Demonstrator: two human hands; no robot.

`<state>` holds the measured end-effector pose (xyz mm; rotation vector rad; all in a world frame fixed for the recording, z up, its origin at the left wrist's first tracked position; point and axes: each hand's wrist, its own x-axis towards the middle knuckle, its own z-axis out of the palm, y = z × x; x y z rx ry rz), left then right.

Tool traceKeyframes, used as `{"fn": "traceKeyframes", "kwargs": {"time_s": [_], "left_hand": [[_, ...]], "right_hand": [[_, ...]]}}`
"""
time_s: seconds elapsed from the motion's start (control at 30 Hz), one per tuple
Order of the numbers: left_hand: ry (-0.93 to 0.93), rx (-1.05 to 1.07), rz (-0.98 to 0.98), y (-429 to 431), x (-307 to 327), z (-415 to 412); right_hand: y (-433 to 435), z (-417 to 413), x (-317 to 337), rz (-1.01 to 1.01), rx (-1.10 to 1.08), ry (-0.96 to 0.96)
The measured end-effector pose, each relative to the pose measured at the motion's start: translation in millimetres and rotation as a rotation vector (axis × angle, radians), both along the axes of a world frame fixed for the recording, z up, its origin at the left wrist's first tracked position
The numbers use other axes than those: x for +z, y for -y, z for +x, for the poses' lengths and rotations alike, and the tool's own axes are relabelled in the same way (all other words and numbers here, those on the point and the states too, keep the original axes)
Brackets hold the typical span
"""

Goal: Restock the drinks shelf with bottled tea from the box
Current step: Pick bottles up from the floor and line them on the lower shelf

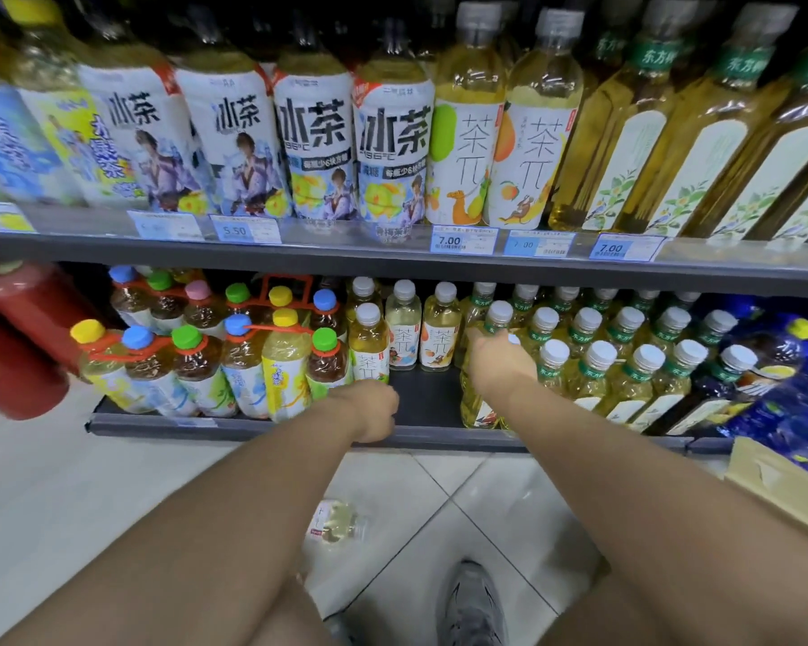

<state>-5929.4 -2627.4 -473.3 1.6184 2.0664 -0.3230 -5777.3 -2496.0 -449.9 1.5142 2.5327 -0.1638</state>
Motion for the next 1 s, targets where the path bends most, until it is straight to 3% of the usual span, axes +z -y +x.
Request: {"fn": "traceKeyframes", "kwargs": {"time_s": [0.2,0.43,0.63,0.87,1.0], "left_hand": [[-0.002,0.136,-0.047,103,35,-38],[0.122,0.438,-0.010,234,-24,-93],[0.204,0.444,0.136,278,-88,-74],[0.068,0.391,0.106,264,-143,-51],[-0.114,0.282,0.248,259,-166,-50]], "right_hand": [[95,-54,-7,-0.119,0.332,-0.013],[207,-114,-101,-0.336,0.612,0.070],[224,-117,-174,-0.429,0.448,0.161],[206,-99,-245,-0.470,0.262,0.219],[187,-94,-280,-0.503,0.237,0.164]]}}
